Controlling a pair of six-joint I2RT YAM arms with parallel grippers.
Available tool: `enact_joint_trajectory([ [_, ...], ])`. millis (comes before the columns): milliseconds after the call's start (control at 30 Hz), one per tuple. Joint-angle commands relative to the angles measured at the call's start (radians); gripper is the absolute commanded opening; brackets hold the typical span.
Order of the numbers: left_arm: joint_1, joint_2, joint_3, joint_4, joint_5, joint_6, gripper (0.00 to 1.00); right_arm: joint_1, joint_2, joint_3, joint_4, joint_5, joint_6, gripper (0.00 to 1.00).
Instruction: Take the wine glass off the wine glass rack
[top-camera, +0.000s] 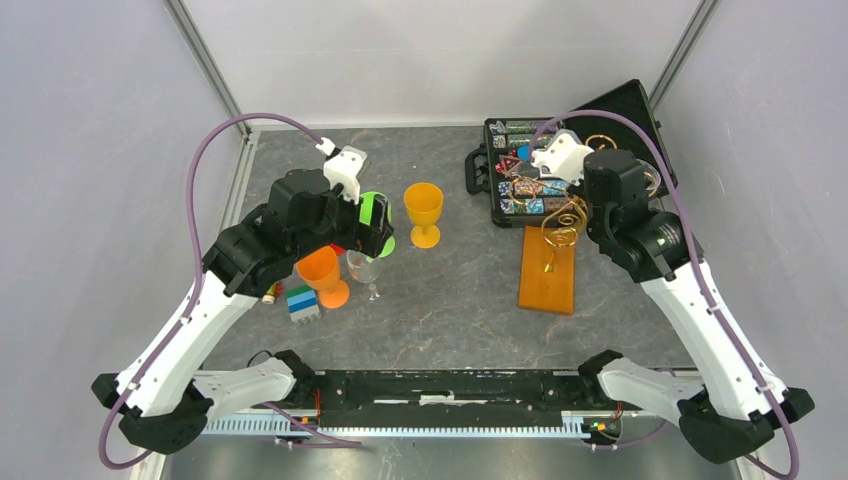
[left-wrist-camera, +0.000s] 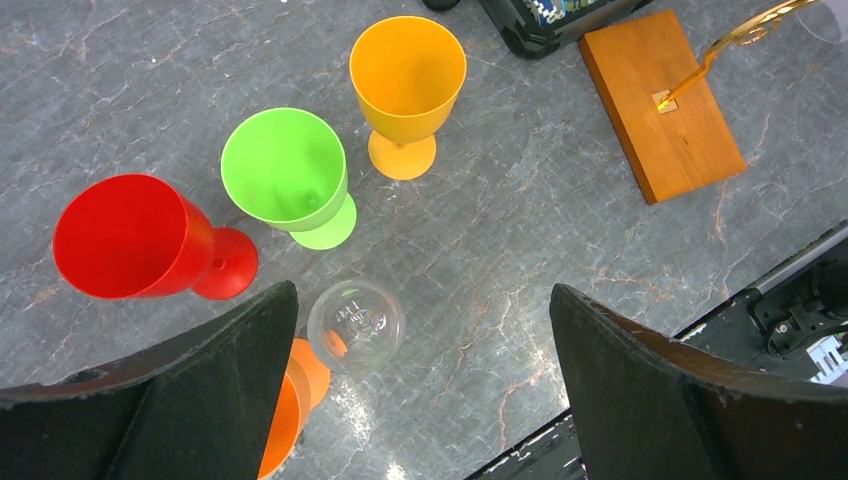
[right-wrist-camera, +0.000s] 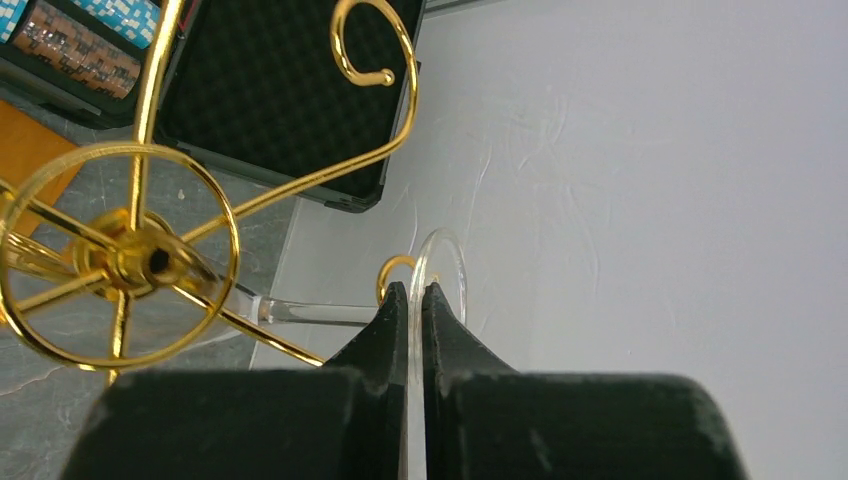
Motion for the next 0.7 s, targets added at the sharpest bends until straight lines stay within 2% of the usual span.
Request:
enact_joint_trajectory([
  [0,-0.003,-0.003,-0.003,0.053,0.007,0.011,1.0,0.006,0.029,0.029,0.107,-0.028,0.017,0.0],
  [400,-0.003,-0.032,-0.031,0.109,-0.028,-0.022,1.0,0.006,0.098,0.012,0.35,0.097,-0.062,0.0],
  [667,-0.003,-0.057,-0.039,0.129,-0.051,-0.044,1.0,0.004,0.126,-0.073,0.61,0.289,-0.232,0.0],
])
